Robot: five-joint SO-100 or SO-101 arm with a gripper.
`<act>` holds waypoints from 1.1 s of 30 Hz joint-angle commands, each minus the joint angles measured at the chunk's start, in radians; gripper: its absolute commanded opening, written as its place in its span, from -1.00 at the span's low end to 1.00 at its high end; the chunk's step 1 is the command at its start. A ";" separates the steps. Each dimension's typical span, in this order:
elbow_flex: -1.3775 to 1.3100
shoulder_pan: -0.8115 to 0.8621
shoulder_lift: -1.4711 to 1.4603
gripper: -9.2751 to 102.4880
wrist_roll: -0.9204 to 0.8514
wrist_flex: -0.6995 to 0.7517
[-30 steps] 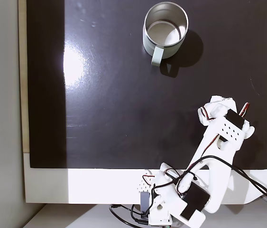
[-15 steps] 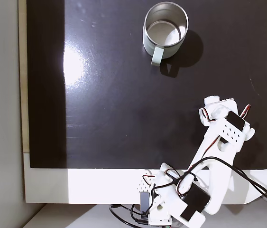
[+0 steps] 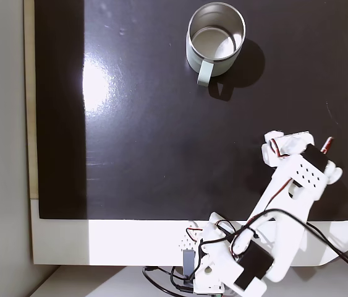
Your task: Grasp a gauze and put it in the cup.
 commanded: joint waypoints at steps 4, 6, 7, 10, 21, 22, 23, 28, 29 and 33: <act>-0.215 -0.002 0.110 -0.83 0.014 0.209; -0.276 -0.003 0.114 -0.83 0.023 0.273; -0.301 -0.003 0.118 -0.83 0.026 0.302; -0.374 -0.012 0.132 -0.83 0.034 0.379; -0.781 -0.146 0.121 -0.83 0.100 0.606; -0.811 -0.160 0.114 -0.83 0.107 0.614; -0.842 -0.173 0.100 -0.83 0.115 0.623; -1.023 -0.232 -0.006 -0.83 0.153 0.647; -1.057 -0.245 -0.031 -0.83 0.153 0.640; -1.184 -0.291 -0.127 -0.83 0.143 0.603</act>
